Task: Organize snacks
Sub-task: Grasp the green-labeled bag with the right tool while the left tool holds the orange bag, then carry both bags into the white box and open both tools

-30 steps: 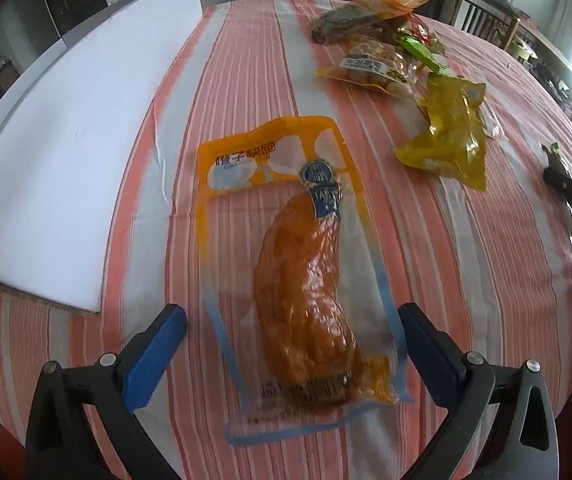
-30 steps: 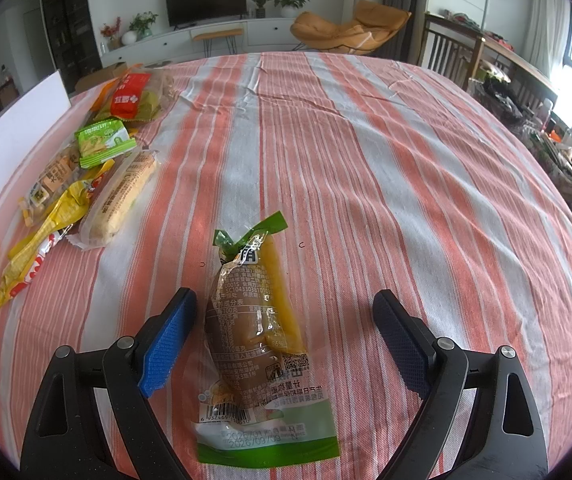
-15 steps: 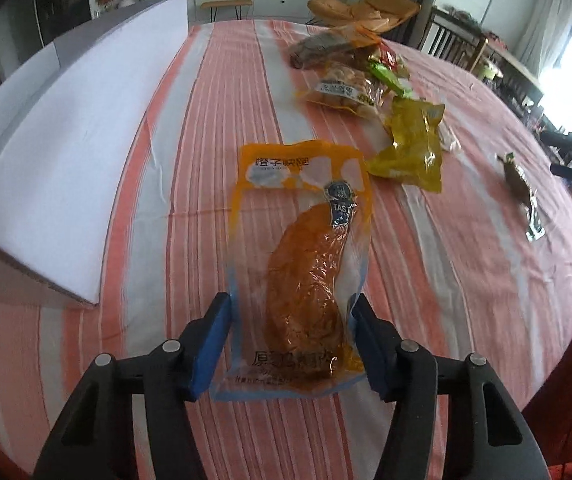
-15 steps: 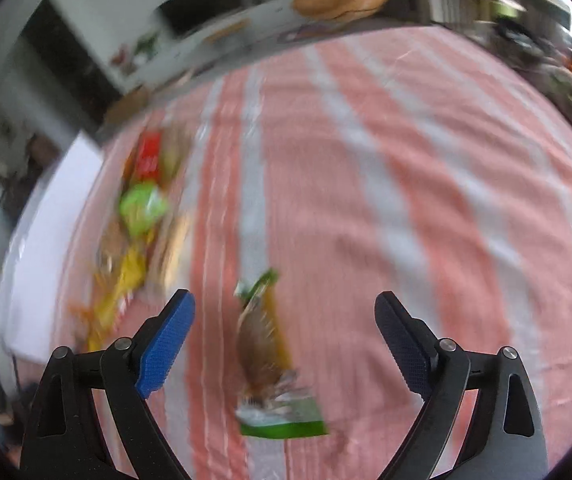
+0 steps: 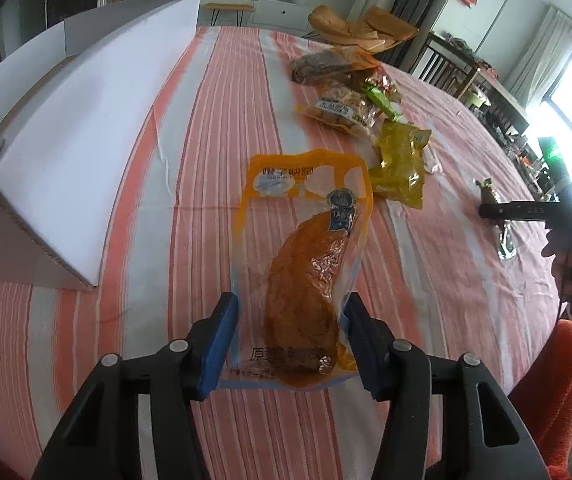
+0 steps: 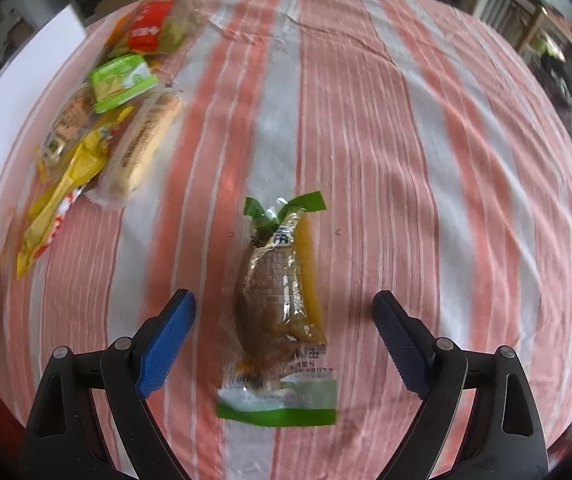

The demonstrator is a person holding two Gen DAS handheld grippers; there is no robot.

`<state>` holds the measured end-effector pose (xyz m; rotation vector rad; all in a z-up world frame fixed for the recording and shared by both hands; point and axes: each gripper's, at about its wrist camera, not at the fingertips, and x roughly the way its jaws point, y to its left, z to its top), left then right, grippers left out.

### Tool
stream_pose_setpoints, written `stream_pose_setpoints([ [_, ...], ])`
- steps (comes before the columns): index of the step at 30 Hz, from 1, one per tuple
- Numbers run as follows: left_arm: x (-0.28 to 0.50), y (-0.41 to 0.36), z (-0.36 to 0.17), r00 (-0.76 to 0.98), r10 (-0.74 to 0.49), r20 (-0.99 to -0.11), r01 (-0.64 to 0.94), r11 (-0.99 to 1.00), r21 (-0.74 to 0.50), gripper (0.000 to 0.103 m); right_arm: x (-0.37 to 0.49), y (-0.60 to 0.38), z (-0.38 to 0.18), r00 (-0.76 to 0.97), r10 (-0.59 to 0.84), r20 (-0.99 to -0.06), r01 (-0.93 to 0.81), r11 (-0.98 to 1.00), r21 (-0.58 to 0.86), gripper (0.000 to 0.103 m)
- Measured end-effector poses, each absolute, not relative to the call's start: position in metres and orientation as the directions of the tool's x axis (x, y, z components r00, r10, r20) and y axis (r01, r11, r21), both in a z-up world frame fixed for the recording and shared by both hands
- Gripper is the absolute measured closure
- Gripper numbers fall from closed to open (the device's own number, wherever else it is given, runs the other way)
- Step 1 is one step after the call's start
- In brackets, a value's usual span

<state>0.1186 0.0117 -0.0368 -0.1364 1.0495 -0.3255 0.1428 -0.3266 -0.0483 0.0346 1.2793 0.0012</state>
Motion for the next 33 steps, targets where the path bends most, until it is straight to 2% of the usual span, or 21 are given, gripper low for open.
stream_pose_setpoints([
  [1, 0.119, 0.012, -0.037, 0.452, -0.338, -0.826, 0.197, 0.94, -0.277, 0.051, 0.141, -0.328, -0.047, 0.293, 0.026, -0.956, 0.025, 0.999, 0.035, 0.028],
  [2, 0.119, 0.013, -0.038, 0.449, -0.347, -0.824, 0.196, 0.937, -0.288, 0.051, 0.14, -0.327, -0.044, 0.298, 0.013, -0.954, 0.023, 1.0, 0.02, 0.054],
  [4, 0.121, 0.013, -0.039, 0.445, -0.358, -0.821, 0.192, 0.934, -0.303, 0.051, 0.135, -0.325, -0.038, 0.299, -0.001, -0.954, -0.002, 1.0, -0.002, 0.058],
  [9, 0.121, 0.016, -0.038, 0.445, -0.4, -0.801, 0.19, 0.917, -0.352, 0.052, 0.127, -0.332, -0.02, 0.326, 0.024, -0.945, 0.013, 0.999, 0.03, 0.059],
  [11, 0.121, 0.017, -0.038, 0.432, -0.434, -0.79, 0.195, 0.901, -0.388, 0.064, 0.126, -0.34, -0.011, 0.349, 0.061, -0.935, 0.034, 0.996, 0.077, 0.059],
  [12, 0.121, 0.017, -0.036, 0.436, -0.438, -0.787, 0.198, 0.899, -0.391, 0.064, 0.124, -0.342, -0.008, 0.357, 0.079, -0.931, 0.041, 0.994, 0.1, 0.059],
  [15, 0.118, 0.006, -0.034, 0.449, -0.389, -0.804, 0.227, 0.92, -0.318, 0.063, 0.125, -0.343, -0.007, 0.354, 0.116, -0.928, 0.052, 0.988, 0.144, 0.059],
  [17, 0.116, -0.006, -0.036, 0.447, -0.355, -0.821, 0.267, 0.929, -0.257, 0.054, 0.125, -0.341, -0.013, 0.334, 0.124, -0.934, 0.05, 0.988, 0.149, 0.058],
  [18, 0.114, -0.012, -0.036, 0.45, -0.336, -0.827, 0.281, 0.933, -0.226, 0.053, 0.127, -0.339, -0.018, 0.316, 0.12, -0.941, 0.045, 0.989, 0.141, 0.058],
  [20, 0.111, -0.025, -0.038, 0.469, -0.254, -0.846, 0.293, 0.948, -0.121, 0.029, 0.127, -0.337, -0.028, 0.288, 0.101, -0.952, 0.041, 0.992, 0.118, 0.057],
  [22, 0.111, -0.035, -0.043, 0.495, -0.164, -0.853, 0.293, 0.956, -0.013, 0.018, 0.126, -0.336, -0.035, 0.269, 0.094, -0.959, 0.041, 0.993, 0.109, 0.054],
  [23, 0.112, -0.038, -0.046, 0.5, -0.145, -0.854, 0.299, 0.954, 0.013, 0.017, 0.127, -0.335, -0.035, 0.279, 0.09, -0.956, 0.036, 0.994, 0.104, 0.043],
  [24, 0.114, -0.04, -0.05, 0.493, -0.137, -0.859, 0.305, 0.952, 0.023, 0.017, 0.128, -0.333, -0.037, 0.275, 0.089, -0.957, 0.032, 0.994, 0.102, 0.038],
  [25, 0.118, -0.04, -0.056, 0.482, -0.123, -0.867, 0.298, 0.954, 0.03, 0.013, 0.129, -0.331, -0.039, 0.268, 0.093, -0.959, 0.024, 0.994, 0.103, 0.032],
  [26, 0.12, -0.037, -0.057, 0.488, -0.126, -0.864, 0.283, 0.959, 0.02, 0.012, 0.131, -0.328, -0.04, 0.265, 0.087, -0.96, 0.012, 0.996, 0.094, 0.031],
  [27, 0.123, -0.034, -0.058, 0.48, -0.146, -0.865, 0.277, 0.961, -0.008, 0.015, 0.131, -0.322, -0.043, 0.259, 0.057, -0.964, -0.015, 0.998, 0.055, 0.031],
  [29, 0.126, -0.031, -0.053, 0.497, -0.14, -0.856, 0.269, 0.963, -0.002, 0.039, 0.131, -0.306, -0.044, 0.255, -0.002, -0.967, -0.078, 0.997, -0.023, 0.046],
  [30, 0.129, -0.024, -0.05, 0.489, -0.173, -0.855, 0.254, 0.966, -0.051, 0.047, 0.131, -0.304, -0.043, 0.247, 0.005, -0.969, -0.079, 0.997, -0.015, 0.046],
  [31, 0.132, -0.017, -0.049, 0.478, -0.204, -0.855, 0.239, 0.966, -0.097, 0.052, 0.131, -0.303, -0.042, 0.242, -0.001, -0.97, -0.072, 0.997, -0.019, 0.05],
  [33, 0.135, 0.001, -0.047, 0.455, -0.299, -0.838, 0.207, 0.952, -0.227, 0.056, 0.131, -0.303, -0.034, 0.274, 0.002, -0.962, -0.062, 0.998, -0.016, 0.066],
])
